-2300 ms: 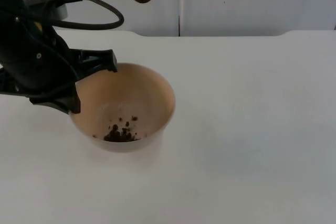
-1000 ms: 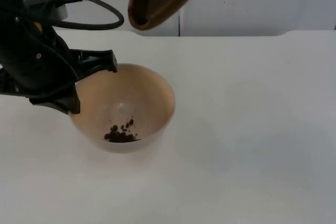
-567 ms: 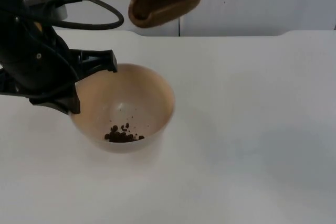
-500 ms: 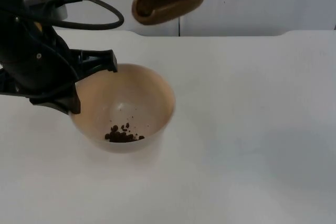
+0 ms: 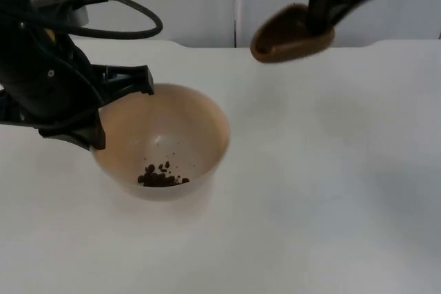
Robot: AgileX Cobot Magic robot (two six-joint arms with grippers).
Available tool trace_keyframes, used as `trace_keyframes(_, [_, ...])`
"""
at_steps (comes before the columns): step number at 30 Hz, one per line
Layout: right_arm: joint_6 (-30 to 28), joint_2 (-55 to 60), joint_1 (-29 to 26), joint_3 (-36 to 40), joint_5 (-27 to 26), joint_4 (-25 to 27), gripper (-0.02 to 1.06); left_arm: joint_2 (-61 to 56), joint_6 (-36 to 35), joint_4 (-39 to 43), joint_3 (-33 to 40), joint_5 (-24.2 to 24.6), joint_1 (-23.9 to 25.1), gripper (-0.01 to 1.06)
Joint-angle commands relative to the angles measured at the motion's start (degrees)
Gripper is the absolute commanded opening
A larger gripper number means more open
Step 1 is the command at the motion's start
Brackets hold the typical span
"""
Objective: Pick up the bowl with the left hand and pour the coffee beans from the cup into the bowl with the right hand.
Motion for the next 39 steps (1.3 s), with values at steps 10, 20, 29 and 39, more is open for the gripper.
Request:
trace_keyframes(10, [4.7,-0.6,-5.8,15.0,-17.0,1.0,0.0,0.0,-0.4,1.9,0.1,-0.7,0.1,0.0])
trace_keyframes(20, [5.6,1.9,-7.3,20.8,-25.6,1.9,0.0,0.0,-0.1,3.0,0.1,-2.9,0.1,0.0])
trace_keyframes(29, [5.6,7.0,-7.3,20.8,-27.2,2.5,0.0,0.0,-0.1,7.0,0.1,-3.0,0.1,0.0])
trace_keyframes(39, [5.6,10.3,-7.3,20.8,-28.4,2.3,0.0,7.4,1.0,7.0,0.1,-2.6,0.1,0.0])
